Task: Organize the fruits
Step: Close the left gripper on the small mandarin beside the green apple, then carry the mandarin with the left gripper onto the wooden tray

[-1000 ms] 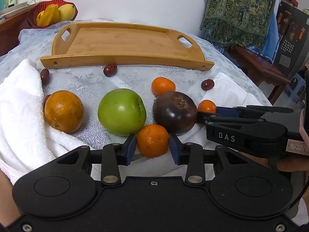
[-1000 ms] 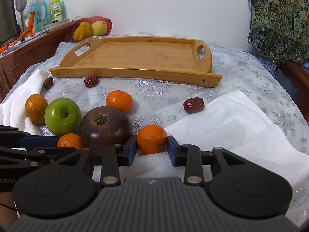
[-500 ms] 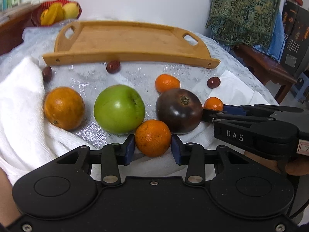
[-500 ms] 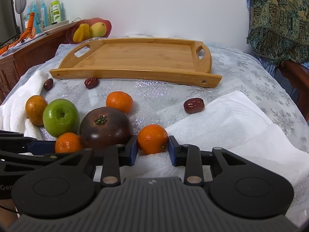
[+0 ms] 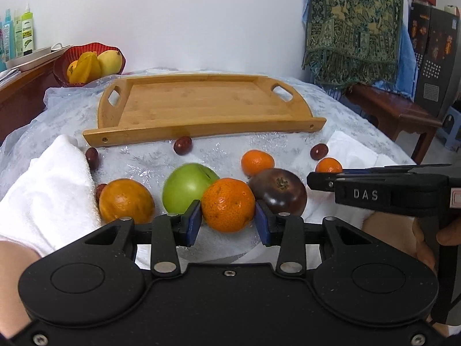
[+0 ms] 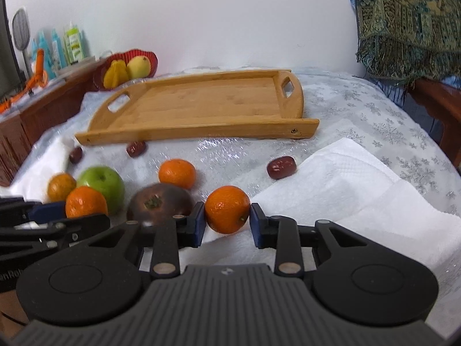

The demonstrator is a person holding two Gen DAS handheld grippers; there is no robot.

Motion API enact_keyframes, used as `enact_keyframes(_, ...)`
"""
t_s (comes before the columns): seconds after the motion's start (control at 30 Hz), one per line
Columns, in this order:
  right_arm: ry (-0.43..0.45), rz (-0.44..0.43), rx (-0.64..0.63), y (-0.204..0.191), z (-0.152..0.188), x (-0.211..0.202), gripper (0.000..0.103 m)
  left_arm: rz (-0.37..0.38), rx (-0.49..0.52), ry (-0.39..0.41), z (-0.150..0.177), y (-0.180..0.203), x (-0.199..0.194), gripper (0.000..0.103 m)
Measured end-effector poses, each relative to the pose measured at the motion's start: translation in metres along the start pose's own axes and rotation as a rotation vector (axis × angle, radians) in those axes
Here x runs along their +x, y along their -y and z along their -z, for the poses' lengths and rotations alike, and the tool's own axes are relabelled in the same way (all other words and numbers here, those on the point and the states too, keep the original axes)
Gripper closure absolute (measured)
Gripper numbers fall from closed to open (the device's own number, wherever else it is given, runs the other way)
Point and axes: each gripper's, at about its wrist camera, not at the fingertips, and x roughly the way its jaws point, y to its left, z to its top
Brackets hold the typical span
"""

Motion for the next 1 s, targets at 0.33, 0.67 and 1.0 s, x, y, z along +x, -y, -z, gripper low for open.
enact_keyframes(0.33,0.055,0.038,0.043,0.0,-0.018,-0.01,0.067,0.035,-0.02,0.049,-0.023,-0.013,-0.011,0.066)
enact_keyframes(0.67,0.095,0.065,0.075,0.003,-0.043,-0.01,0.066,0.051,-0.079,0.042,-0.047,-0.027,0.001,0.065)
enact_keyframes(1.0,0.108,0.03,0.101,0.006,-0.072,0.008,0.066,0.01,-0.12,0.028,-0.093,-0.043,0.027,0.065)
